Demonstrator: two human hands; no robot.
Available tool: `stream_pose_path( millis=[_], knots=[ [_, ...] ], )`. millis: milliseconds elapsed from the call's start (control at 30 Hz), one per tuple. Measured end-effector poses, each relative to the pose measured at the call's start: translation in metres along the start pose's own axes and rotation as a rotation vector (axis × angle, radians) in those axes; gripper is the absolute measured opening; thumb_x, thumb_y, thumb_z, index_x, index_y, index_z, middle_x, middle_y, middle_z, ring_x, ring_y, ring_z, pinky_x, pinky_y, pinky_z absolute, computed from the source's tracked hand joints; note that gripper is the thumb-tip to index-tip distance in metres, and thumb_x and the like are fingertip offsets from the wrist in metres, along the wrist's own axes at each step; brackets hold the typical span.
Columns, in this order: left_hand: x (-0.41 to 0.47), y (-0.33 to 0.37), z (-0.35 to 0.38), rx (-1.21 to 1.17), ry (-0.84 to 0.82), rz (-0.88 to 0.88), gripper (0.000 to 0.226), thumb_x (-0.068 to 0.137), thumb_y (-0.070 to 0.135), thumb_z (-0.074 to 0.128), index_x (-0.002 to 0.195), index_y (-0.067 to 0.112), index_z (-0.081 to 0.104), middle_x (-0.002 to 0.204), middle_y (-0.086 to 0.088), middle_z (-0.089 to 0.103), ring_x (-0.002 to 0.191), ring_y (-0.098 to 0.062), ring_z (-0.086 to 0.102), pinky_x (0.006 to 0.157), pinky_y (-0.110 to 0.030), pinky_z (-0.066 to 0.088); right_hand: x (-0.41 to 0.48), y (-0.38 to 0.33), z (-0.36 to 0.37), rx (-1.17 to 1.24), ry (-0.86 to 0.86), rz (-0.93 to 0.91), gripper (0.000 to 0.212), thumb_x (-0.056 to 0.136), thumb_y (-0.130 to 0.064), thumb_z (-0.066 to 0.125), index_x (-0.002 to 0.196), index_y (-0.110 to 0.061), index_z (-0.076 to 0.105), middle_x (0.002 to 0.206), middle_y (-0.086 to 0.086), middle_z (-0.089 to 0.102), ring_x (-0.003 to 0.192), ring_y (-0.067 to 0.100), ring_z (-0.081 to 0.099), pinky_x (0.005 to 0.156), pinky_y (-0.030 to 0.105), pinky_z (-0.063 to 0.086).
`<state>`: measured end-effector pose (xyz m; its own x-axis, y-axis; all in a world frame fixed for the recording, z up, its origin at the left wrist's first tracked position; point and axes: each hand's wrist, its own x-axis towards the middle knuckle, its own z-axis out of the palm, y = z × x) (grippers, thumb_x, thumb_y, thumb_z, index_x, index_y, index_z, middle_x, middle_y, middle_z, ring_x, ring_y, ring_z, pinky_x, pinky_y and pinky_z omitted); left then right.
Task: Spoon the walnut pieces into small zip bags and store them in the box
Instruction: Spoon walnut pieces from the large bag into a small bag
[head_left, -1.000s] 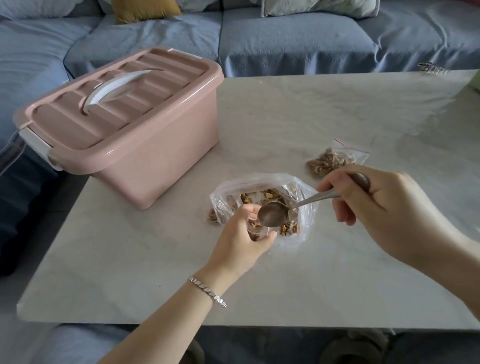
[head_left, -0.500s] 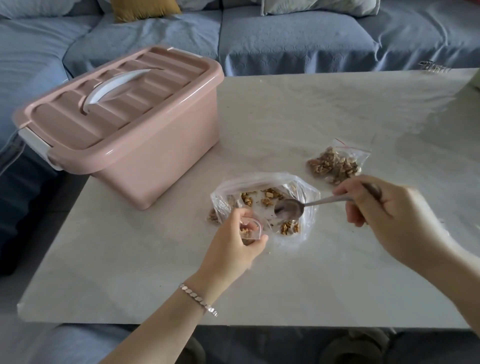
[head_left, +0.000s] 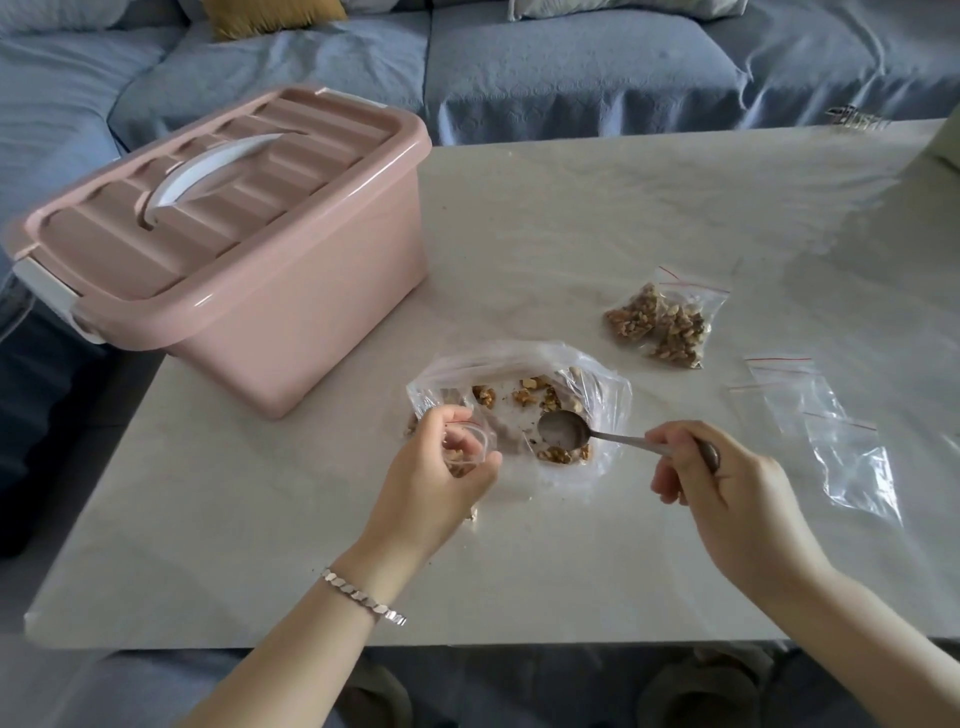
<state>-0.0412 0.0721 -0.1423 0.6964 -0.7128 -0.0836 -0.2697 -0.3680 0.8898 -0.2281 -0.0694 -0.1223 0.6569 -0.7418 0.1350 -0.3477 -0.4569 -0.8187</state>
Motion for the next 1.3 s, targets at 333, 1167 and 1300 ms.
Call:
stream_pose_path(
  millis=[333, 1167, 1300],
  knots=[
    [0.009, -0.011, -0.008, -0.048, -0.015, -0.049, 0.032, 0.079, 0.017, 0.071, 0.093, 0.034, 0.049, 0.085, 0.008, 0.060, 0.074, 0.014, 0.057, 0.069, 0.000, 0.039, 0.011, -0.014, 0.044, 0.379, -0.086, 0.367, 0.027, 0.098, -0.014, 0.037, 0.087, -0.013, 0.062, 0.055, 0.002, 0.064, 0.053, 0.014, 0.059, 0.052, 0.019, 0.048],
    [0.003, 0.013, 0.029, 0.102, -0.057, 0.055, 0.041, 0.078, 0.028, 0.070, 0.111, 0.028, 0.045, 0.090, 0.011, 0.060, 0.083, -0.003, 0.059, 0.071, -0.005, 0.042, 0.046, -0.054, -0.039, 0.455, -0.020, 0.387, 0.034, 0.098, -0.020, 0.039, 0.075, -0.009, 0.061, 0.043, 0.002, 0.055, 0.039, 0.011, 0.048, 0.042, 0.017, 0.042],
    [0.002, 0.012, 0.028, 0.097, -0.068, 0.079, 0.037, 0.077, 0.025, 0.073, 0.106, 0.026, 0.049, 0.090, 0.016, 0.061, 0.082, -0.001, 0.060, 0.072, -0.007, 0.042, 0.044, -0.073, -0.031, 0.120, -0.127, 0.093, 0.033, 0.097, -0.019, 0.041, 0.073, -0.018, 0.063, 0.050, 0.000, 0.062, 0.041, 0.008, 0.049, 0.047, 0.018, 0.040]
  ],
)
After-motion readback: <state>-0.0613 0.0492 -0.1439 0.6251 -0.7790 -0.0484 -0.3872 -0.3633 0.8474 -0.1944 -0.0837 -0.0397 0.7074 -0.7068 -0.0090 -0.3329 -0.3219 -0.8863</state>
